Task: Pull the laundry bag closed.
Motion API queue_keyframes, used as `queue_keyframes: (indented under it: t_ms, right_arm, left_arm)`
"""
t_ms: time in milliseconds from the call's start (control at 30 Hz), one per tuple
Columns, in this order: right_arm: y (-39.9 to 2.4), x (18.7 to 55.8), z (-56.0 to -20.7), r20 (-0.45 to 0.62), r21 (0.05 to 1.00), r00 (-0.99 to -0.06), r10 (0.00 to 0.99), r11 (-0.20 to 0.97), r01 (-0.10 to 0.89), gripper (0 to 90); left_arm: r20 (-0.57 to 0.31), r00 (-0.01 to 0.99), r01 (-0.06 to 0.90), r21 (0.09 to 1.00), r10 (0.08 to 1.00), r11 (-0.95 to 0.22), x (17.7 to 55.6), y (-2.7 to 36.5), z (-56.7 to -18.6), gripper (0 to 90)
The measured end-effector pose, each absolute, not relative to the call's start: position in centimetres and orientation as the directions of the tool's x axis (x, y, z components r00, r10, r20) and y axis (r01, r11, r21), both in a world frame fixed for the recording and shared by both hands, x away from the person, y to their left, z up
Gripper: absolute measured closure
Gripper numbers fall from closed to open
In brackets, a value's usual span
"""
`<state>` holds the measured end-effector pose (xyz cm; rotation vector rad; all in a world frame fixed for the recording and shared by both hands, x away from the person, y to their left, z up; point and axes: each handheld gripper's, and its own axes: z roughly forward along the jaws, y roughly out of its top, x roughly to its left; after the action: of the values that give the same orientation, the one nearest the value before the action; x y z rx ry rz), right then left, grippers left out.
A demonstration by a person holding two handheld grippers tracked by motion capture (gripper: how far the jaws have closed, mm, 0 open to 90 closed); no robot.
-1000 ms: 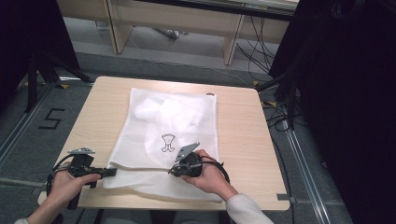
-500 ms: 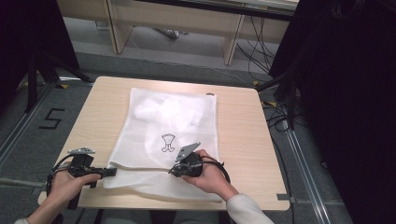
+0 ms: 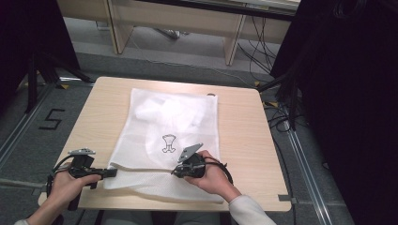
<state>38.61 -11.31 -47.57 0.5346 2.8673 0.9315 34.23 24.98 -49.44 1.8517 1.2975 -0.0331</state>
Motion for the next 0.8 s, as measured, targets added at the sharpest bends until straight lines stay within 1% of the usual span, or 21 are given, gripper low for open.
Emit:
queue_keyframes:
  t_ms: [333,400,433,533,633,733,800]
  right_arm:
    - [-11.69,38.69,-47.51,0.034,0.585,-0.937,0.348,0.753,0.301,82.9]
    - [-11.74,38.48,-47.43,0.044,0.58,-0.928,0.371,0.747,0.326,82.8]
    - [-11.77,38.58,-47.41,0.025,0.581,-0.932,0.361,0.754,0.307,82.8]
    - [-11.87,38.54,-47.5,0.042,0.583,-0.929,0.368,0.746,0.322,82.9]
    - [-12.11,38.63,-47.57,0.028,0.58,-0.933,0.358,0.755,0.307,82.8]
    - [-12.31,38.62,-47.47,0.033,0.57,-0.932,0.362,0.759,0.315,82.8]
    - [-12.36,38.6,-47.54,0.03,0.579,-0.932,0.362,0.753,0.311,82.8]
  left_arm:
    - [-0.464,0.457,0.779,0.621,0.759,-0.089,34.17,24.95,-49.47,86.0]
    - [-0.464,0.464,0.781,0.616,0.754,-0.102,34.22,24.98,-49.42,86.0]
    - [-0.463,0.457,0.78,0.619,0.76,-0.092,34.18,24.95,-49.45,86.1]
    - [-0.462,0.454,0.779,0.62,0.762,-0.089,34.15,24.92,-49.46,86.0]
    - [-0.463,0.462,0.782,0.615,0.757,-0.102,34.22,25.0,-49.46,86.0]
    - [-0.462,0.456,0.778,0.622,0.76,-0.088,34.18,24.93,-49.5,86.0]
    - [-0.462,0.458,0.779,0.62,0.76,-0.092,34.18,24.93,-49.48,86.0]
